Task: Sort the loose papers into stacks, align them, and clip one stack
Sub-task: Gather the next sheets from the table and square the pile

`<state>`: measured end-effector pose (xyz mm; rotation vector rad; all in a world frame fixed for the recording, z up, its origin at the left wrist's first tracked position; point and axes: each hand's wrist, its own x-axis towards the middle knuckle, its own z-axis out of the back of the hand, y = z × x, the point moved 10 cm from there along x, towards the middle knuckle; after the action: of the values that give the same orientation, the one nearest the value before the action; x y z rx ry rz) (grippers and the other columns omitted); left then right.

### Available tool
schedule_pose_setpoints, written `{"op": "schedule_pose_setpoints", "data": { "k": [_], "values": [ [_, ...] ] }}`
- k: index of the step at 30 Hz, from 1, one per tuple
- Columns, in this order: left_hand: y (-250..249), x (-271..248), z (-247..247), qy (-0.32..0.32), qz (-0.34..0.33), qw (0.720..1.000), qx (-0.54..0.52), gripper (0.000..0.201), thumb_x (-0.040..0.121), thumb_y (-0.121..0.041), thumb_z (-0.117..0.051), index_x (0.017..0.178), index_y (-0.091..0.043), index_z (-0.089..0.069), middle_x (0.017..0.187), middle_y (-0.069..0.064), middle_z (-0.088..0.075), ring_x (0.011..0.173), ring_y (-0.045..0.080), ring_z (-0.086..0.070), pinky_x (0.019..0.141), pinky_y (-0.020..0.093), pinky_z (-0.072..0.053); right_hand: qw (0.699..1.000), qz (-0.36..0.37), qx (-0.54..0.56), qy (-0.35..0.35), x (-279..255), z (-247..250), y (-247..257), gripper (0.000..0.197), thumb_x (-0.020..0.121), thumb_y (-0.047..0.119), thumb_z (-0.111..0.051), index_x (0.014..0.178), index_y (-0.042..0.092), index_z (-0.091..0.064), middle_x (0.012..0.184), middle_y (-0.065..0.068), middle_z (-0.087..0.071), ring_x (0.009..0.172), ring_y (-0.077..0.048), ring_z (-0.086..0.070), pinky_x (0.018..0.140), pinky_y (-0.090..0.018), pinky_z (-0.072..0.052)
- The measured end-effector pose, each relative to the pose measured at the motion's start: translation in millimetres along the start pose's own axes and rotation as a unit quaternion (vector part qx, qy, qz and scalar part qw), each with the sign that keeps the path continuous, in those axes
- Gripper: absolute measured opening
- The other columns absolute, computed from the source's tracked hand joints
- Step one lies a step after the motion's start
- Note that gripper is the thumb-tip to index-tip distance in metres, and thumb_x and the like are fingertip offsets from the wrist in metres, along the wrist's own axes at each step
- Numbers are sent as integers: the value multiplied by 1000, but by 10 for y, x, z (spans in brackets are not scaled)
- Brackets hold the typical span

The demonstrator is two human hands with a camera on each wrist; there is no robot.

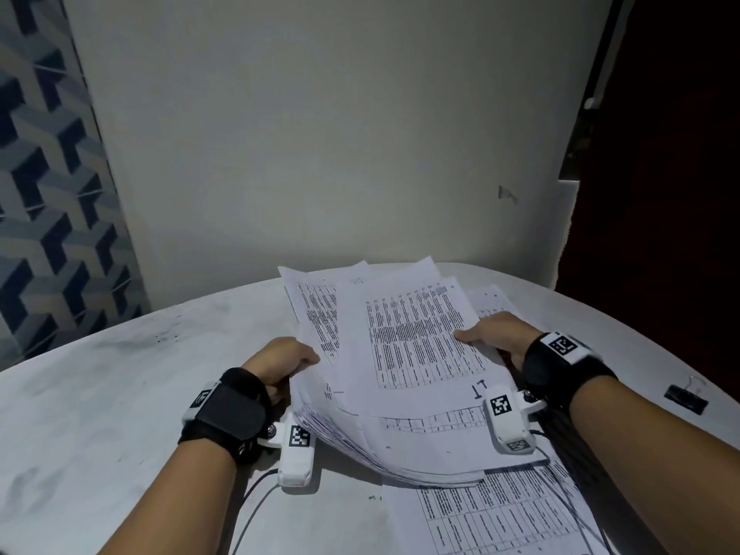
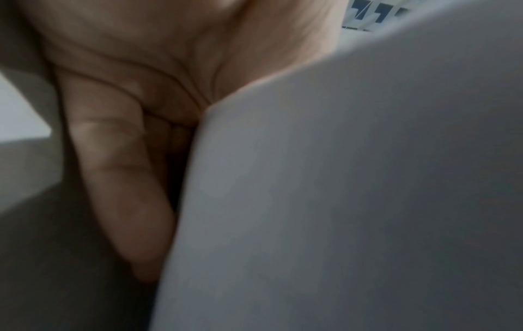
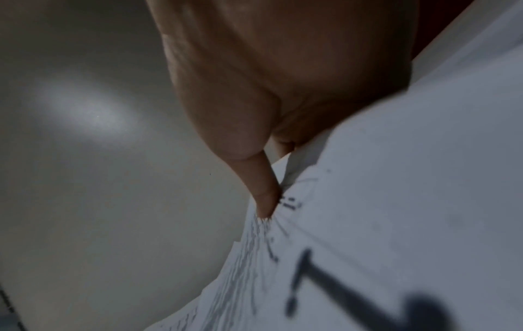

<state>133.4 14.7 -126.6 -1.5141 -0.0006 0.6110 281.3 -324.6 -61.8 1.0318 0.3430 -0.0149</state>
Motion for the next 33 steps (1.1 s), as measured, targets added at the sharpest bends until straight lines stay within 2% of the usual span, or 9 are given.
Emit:
{"op": "schedule_pose_setpoints", "data": {
  "k": [3,7,12,15,19,21,27,30,33],
  "values": [
    [107,264,52,12,-18,1000,13,68,39,-16,-83,101,9,-66,99,20,-64,85,34,-58,80,44,-44,1000,-5,-3,12,6,-7,39,32,87,26,-80,87,5,-56,88,-10,-59,77,-22,-54,65,-29,-38],
    [-135,-220,-150,34,-29,999,-4,70,46,-1,-78,114,10,-62,106,21,-74,109,34,-70,109,39,-49,999,-18,-29,37,112,-53,0,38,76,28,-87,90,0,-66,97,-9,-71,99,-26,-63,101,-34,-46],
    [-226,-378,-235,41,-39,998,6,19,63,17,-61,80,8,-64,90,16,-66,80,25,-69,104,38,-51,1000,-2,1,1,84,-3,-26,40,95,5,-68,64,10,-44,38,2,-45,37,-10,-43,48,-19,-37],
    [-208,-456,-297,78,-32,996,-17,43,77,28,-54,101,-1,-75,105,15,-78,99,31,-76,97,40,-54,999,-8,36,-20,58,51,-77,39,98,0,-62,66,10,-42,34,4,-45,30,-5,-41,33,-11,-32],
    [-109,-263,-177,51,-23,997,-49,71,57,-11,-91,121,-2,-62,118,10,-70,108,26,-65,108,40,-39,999,-15,32,-2,136,69,-106,16,92,5,-72,86,0,-58,102,-39,-68,77,-24,-53,63,-19,-50],
    [-132,-242,-138,26,-32,998,-55,47,71,-7,-81,114,-4,-61,102,12,-63,93,24,-58,97,35,-37,999,-19,23,17,83,33,-102,34,87,10,-77,112,-9,-64,136,-24,-62,98,-25,-53,95,-31,-48],
    [-226,-422,-327,86,-55,995,5,48,79,30,-51,110,0,-72,103,15,-80,87,22,-79,68,23,-61,998,-10,-10,62,-14,-147,29,47,77,13,-86,118,-3,-69,130,-13,-68,131,-26,-56,106,-29,-36],
    [-259,-475,-363,113,-73,991,7,57,78,29,-57,123,-4,-70,116,13,-77,107,28,-75,80,27,-61,998,-8,-34,58,-31,-179,51,58,69,10,-90,117,-13,-67,130,-27,-65,124,-33,-61,108,-35,-42],
    [-278,-526,-344,107,-74,991,1,57,79,24,-65,126,-7,-67,116,10,-78,108,27,-74,89,32,-60,999,-12,-26,40,-20,-156,28,42,71,1,-88,100,-17,-63,108,-12,-63,100,-26,-58,90,-29,-47]
  ]
}}
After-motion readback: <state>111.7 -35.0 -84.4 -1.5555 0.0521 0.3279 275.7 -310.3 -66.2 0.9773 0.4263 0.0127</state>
